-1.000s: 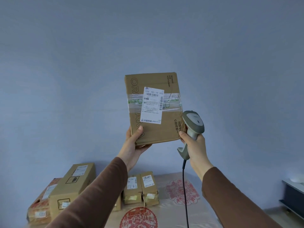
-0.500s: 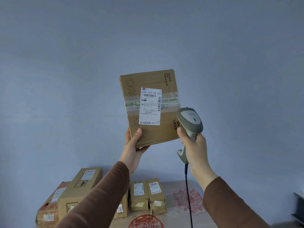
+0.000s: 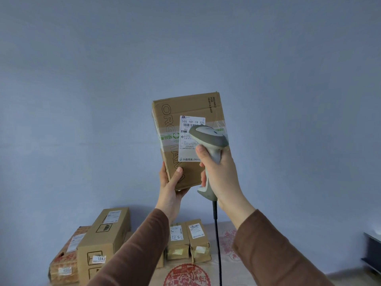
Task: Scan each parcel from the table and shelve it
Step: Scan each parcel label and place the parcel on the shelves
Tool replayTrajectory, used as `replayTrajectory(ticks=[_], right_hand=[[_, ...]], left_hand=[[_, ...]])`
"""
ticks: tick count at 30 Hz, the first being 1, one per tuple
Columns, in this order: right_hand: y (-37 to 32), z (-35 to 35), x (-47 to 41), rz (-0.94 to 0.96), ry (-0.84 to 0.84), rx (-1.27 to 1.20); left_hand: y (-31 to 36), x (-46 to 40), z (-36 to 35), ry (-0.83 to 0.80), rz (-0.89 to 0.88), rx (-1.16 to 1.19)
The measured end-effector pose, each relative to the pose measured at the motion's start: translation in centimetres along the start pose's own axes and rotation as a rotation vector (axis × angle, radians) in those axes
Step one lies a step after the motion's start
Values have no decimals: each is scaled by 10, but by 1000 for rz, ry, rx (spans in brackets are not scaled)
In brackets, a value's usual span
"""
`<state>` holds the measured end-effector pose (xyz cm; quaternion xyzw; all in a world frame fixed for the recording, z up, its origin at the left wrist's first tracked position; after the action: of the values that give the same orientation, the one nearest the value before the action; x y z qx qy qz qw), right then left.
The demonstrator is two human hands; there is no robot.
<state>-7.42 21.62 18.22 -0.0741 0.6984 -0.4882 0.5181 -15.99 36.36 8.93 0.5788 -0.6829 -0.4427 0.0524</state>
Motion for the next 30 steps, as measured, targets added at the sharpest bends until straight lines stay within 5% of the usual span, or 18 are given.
replayTrajectory(ticks=[30], right_hand=[[11, -8, 4, -14, 5, 55]], left_hand=[[25, 17, 14, 47, -33, 10]])
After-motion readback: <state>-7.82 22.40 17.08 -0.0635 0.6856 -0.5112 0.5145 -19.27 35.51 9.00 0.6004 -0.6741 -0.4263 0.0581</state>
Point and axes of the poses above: each hand's wrist, its own x-axis away from the middle knuckle, its own z-axis out of the back of the hand, y = z × x, the point moved 3 cm from there along -x, towards the middle knuckle, and after that the axes turned 9 degrees about x, right-handed, at the moved point
